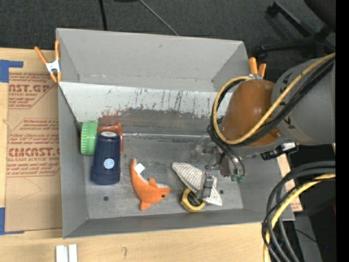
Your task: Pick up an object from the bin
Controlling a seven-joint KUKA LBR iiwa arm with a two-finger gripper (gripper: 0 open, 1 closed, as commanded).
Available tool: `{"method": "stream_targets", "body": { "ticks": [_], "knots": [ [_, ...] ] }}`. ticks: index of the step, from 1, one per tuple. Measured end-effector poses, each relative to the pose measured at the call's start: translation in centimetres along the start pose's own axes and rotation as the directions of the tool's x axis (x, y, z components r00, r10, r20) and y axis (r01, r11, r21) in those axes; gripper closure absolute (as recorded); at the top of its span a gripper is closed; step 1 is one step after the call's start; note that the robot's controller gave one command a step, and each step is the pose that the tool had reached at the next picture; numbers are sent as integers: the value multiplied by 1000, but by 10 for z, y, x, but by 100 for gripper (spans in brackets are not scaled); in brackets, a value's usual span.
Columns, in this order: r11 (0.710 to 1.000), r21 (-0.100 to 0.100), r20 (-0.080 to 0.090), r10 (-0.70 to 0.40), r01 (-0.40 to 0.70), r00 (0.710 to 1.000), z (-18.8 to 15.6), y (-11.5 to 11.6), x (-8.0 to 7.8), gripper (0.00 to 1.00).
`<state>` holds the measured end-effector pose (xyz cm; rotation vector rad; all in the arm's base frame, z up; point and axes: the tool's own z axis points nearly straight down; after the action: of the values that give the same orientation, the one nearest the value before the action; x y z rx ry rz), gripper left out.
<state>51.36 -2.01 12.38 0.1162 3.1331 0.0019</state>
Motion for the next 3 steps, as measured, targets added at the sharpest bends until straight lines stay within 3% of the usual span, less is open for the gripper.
{"method": "stream_targets", "body": {
  "ticks": [1, 2, 3],
  "knots": [
    [999, 0, -12, 43, -43, 999, 34, -1, -2, 0],
    [982, 1, -6, 191, -191, 982, 11, -25, 1, 0],
    [972, 2, -9, 236, -236, 972, 49, -9, -17, 0]
  ]
}}
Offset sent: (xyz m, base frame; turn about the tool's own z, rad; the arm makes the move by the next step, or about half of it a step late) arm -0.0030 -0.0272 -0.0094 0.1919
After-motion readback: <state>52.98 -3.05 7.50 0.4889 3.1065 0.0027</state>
